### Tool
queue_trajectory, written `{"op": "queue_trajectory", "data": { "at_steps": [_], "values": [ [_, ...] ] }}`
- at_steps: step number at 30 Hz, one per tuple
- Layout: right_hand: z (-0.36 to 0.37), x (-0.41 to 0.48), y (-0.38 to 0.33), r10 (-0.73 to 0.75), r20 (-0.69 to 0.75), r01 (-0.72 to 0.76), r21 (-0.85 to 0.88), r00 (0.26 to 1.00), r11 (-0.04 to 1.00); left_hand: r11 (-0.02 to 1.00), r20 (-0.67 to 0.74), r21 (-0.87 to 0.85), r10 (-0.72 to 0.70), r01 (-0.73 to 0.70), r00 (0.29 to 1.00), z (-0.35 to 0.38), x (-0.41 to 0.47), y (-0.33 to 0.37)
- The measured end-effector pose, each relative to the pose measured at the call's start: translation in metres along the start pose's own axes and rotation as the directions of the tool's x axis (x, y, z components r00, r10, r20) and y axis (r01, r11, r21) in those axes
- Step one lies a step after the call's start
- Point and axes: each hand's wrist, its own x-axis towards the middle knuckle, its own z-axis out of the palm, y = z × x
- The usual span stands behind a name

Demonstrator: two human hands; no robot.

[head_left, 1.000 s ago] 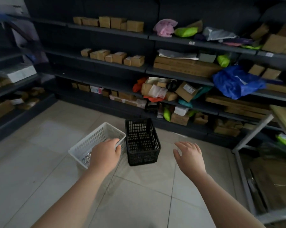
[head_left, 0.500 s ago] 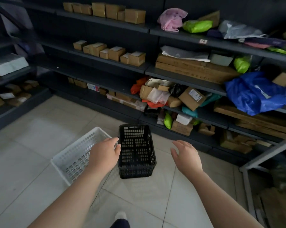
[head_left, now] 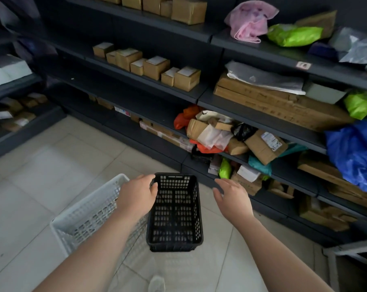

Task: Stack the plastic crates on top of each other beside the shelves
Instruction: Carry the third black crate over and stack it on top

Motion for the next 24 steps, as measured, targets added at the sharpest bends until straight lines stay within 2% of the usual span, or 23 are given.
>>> {"op": "queue_trajectory", "data": {
  "at_steps": [6,12,19,24],
  "values": [
    [0.004,0.073,0.004,-0.087,0.075,0.087,0.005,0.993,0.996,0.997,0.007,0.005,-0.076,0.076,0.997,0.018,0.045,0.004],
    [0.016,0.156,0.020,-0.263,0.178,0.263,0.022,0.948,0.964,0.959,-0.043,-0.020,-0.283,0.282,0.958,0.046,0.075,0.019],
    [0.029,0.234,0.056,-0.478,0.302,0.486,0.051,0.825,0.872,0.828,-0.086,-0.094,-0.560,0.553,0.824,0.093,0.084,0.065],
    [0.043,0.259,0.062,-0.579,0.370,0.590,0.093,0.727,0.802,0.716,-0.073,-0.125,-0.697,0.686,0.714,0.118,0.074,0.084]
  ]
}}
